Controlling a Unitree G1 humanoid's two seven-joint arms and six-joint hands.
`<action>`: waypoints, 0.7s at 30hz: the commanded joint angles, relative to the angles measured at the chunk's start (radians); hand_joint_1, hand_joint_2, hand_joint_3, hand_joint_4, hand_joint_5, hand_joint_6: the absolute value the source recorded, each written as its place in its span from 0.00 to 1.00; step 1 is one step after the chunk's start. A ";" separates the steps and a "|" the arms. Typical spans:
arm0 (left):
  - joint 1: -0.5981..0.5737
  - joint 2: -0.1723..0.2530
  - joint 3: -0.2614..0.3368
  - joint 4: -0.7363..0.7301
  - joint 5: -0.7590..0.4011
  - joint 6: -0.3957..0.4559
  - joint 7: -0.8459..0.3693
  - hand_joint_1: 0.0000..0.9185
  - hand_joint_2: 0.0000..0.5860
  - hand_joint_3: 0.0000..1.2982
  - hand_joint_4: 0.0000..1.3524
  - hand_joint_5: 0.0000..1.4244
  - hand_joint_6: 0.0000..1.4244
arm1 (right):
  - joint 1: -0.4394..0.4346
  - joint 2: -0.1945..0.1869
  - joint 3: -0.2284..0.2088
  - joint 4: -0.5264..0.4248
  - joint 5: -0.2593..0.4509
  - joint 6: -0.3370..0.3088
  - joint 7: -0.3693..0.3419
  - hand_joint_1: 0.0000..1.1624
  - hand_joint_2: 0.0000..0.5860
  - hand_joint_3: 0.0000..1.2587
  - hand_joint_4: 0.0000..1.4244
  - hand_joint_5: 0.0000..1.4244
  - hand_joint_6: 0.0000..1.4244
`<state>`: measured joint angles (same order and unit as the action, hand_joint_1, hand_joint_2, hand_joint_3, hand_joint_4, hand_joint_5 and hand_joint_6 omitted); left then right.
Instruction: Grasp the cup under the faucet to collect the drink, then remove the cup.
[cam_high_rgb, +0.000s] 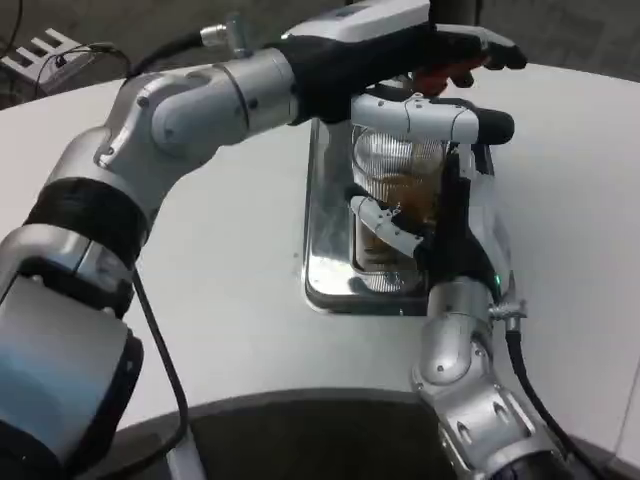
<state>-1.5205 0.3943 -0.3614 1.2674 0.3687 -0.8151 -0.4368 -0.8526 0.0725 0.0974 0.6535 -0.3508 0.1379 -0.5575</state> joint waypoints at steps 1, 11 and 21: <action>0.006 0.005 -0.017 0.013 0.041 0.006 -0.043 0.00 0.07 0.16 0.11 0.18 0.17 | -0.037 0.050 -0.003 0.046 0.023 -0.030 -0.025 0.62 0.34 0.00 0.00 0.00 0.03; 0.001 0.007 -0.017 0.014 0.045 0.008 -0.041 0.00 0.06 0.16 0.11 0.18 0.17 | -0.076 0.059 0.000 0.103 0.032 -0.037 -0.069 0.61 0.35 0.00 0.00 0.00 0.03; -0.002 0.012 -0.014 0.014 0.054 0.009 -0.036 0.00 0.06 0.16 0.11 0.18 0.17 | -0.123 0.072 -0.002 0.190 0.054 -0.065 -0.088 0.61 0.37 0.01 0.03 0.03 0.05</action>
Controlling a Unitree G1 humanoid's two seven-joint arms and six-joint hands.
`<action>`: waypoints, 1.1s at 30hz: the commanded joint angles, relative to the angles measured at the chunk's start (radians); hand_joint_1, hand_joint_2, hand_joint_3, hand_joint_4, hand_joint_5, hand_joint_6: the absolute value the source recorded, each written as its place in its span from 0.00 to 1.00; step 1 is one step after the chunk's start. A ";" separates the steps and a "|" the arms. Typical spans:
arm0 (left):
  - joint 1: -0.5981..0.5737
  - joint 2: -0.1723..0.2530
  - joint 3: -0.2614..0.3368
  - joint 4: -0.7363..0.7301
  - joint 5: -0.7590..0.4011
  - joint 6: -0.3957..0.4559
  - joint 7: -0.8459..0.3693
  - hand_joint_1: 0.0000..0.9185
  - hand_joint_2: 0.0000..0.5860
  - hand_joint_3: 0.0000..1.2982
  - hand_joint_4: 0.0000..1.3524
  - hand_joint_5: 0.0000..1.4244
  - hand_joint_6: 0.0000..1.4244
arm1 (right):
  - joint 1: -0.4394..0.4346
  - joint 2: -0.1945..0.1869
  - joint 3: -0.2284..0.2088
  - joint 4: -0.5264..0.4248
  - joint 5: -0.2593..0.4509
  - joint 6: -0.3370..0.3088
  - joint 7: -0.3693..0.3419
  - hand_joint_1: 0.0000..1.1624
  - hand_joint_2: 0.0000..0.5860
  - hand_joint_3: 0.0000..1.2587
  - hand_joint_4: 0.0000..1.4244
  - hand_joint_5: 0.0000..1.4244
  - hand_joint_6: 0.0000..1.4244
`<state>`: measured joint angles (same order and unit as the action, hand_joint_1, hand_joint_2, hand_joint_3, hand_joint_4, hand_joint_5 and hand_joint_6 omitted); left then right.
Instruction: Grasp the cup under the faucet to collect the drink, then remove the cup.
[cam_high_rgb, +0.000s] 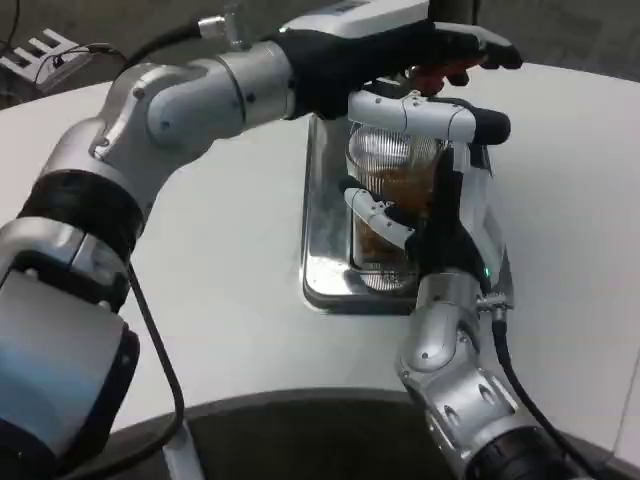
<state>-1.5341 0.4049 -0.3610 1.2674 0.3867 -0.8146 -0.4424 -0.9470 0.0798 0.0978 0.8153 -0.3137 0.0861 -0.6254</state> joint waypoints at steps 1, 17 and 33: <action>0.012 0.002 -0.014 0.014 0.036 0.007 -0.030 0.00 0.06 0.16 0.11 0.18 0.17 | -0.031 0.066 -0.003 0.034 0.019 -0.016 -0.026 0.61 0.37 0.04 0.06 0.05 0.06; 0.026 0.012 0.007 0.020 0.033 0.005 -0.016 0.00 0.06 0.16 0.12 0.18 0.17 | -0.087 0.121 -0.020 0.159 0.061 -0.067 -0.134 0.68 0.40 0.35 0.40 0.39 0.20; 0.064 0.008 0.206 0.009 -0.132 -0.013 -0.066 0.00 0.03 0.15 0.15 0.24 0.20 | -0.059 0.115 -0.017 0.132 0.067 -0.090 -0.190 0.71 0.36 0.52 0.56 0.56 0.26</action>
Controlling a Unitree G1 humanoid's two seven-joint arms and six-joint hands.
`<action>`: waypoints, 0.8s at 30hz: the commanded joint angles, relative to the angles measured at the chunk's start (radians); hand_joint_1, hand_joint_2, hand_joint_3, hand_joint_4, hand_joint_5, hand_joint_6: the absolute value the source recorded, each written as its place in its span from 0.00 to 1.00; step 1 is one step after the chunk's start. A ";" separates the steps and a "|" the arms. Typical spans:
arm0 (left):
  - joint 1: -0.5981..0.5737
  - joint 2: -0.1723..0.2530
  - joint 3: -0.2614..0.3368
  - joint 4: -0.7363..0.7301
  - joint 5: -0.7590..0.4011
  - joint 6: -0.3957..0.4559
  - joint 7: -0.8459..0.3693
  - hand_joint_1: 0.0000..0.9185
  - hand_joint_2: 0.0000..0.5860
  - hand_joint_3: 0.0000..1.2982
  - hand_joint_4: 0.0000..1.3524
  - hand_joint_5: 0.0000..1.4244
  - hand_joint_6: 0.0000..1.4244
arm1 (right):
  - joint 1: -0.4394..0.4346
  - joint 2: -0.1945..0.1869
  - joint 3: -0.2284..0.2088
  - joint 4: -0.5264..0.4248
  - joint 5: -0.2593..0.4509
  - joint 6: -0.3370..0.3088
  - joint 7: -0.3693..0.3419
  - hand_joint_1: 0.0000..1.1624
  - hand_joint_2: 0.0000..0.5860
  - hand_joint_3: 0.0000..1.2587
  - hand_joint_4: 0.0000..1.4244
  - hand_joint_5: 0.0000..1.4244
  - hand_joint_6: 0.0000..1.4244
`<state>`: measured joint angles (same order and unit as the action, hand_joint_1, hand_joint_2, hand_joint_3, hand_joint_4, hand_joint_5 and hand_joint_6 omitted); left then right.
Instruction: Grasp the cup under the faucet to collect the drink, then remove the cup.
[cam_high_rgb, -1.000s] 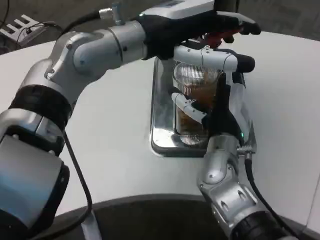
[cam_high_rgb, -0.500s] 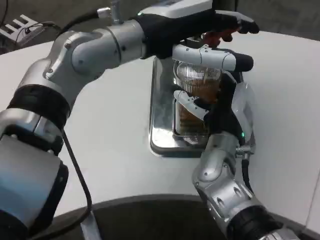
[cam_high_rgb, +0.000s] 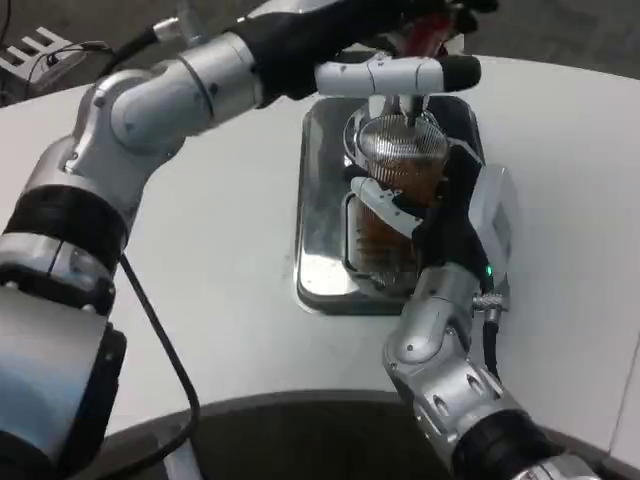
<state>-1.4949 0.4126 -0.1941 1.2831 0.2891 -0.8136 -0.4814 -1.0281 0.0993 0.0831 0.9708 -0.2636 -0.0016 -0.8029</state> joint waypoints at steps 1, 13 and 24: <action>0.028 0.001 0.050 -0.009 -0.044 -0.015 -0.033 0.00 0.03 0.15 0.15 0.24 0.20 | 0.025 0.094 0.000 -0.029 0.015 -0.001 -0.015 0.71 0.36 0.53 0.57 0.57 0.27; 0.059 0.018 0.126 -0.032 -0.115 -0.036 -0.104 0.00 0.04 0.18 0.18 0.26 0.23 | 0.127 0.078 0.030 -0.187 -0.010 0.034 -0.033 0.72 0.33 0.62 0.66 0.66 0.33; 0.083 0.025 0.182 -0.059 -0.173 -0.052 -0.158 0.00 0.05 0.19 0.19 0.27 0.24 | 0.261 0.051 0.060 -0.411 -0.027 0.097 0.008 0.72 0.33 0.65 0.68 0.69 0.34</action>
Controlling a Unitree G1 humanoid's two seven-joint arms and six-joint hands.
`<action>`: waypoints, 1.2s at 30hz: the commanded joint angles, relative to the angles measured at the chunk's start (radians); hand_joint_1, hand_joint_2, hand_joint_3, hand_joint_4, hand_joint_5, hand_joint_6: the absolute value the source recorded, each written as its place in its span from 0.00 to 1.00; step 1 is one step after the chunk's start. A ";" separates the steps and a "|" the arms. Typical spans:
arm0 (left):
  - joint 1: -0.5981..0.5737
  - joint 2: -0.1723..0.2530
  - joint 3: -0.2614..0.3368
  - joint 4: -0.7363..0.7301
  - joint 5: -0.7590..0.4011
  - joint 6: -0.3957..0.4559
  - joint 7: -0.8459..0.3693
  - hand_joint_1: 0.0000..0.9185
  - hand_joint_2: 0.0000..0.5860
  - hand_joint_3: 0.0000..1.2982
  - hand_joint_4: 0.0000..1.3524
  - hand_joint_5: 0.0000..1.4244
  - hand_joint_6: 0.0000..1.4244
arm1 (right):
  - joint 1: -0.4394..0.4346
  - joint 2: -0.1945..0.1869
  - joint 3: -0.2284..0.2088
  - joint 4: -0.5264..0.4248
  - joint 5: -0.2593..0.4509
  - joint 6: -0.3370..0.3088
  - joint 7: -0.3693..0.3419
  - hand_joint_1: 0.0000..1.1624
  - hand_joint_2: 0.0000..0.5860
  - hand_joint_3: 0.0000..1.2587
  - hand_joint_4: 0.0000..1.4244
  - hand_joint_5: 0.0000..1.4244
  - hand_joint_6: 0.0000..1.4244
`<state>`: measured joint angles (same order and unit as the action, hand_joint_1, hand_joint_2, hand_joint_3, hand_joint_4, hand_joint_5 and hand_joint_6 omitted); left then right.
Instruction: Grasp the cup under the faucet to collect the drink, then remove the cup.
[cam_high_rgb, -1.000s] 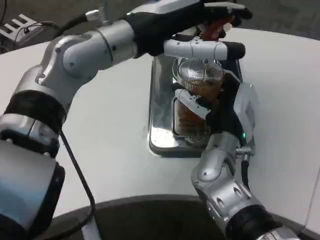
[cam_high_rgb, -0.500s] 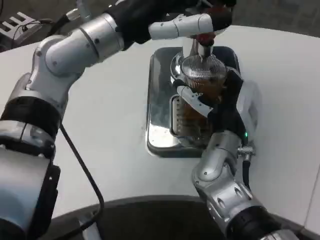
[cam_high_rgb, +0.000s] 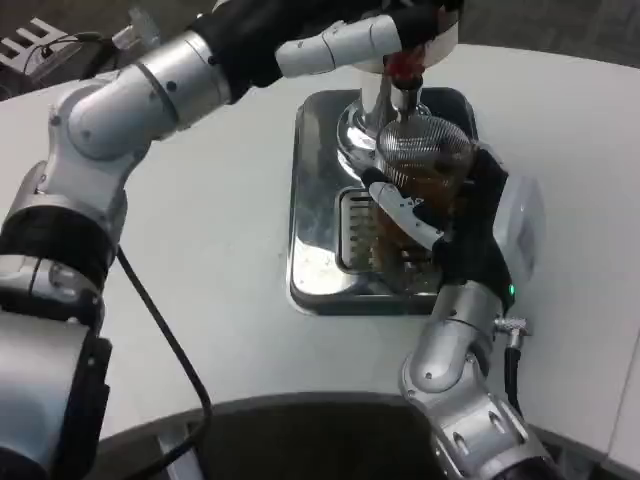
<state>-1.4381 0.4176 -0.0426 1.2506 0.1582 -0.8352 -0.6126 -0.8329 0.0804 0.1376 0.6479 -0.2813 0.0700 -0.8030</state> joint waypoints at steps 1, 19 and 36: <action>0.029 0.020 0.036 -0.031 -0.048 -0.032 -0.032 0.00 0.05 0.19 0.19 0.27 0.24 | 0.077 0.065 0.012 -0.110 -0.019 0.034 0.012 0.72 0.33 0.65 0.68 0.69 0.34; 0.140 0.057 0.107 -0.121 -0.161 -0.051 -0.091 0.00 0.05 0.20 0.20 0.28 0.25 | 0.292 0.042 0.034 -0.457 -0.084 0.138 0.111 0.73 0.32 0.67 0.69 0.71 0.36; 0.387 0.158 0.163 -0.262 -0.202 -0.002 -0.048 0.00 0.05 0.21 0.21 0.28 0.26 | 0.461 0.060 0.071 -0.711 -0.164 0.199 0.200 0.73 0.32 0.70 0.72 0.73 0.39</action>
<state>-1.1038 0.5459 0.1069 1.0236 -0.0344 -0.8475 -0.6836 -0.3973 0.1148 0.1882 0.0002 -0.4148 0.2815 -0.6102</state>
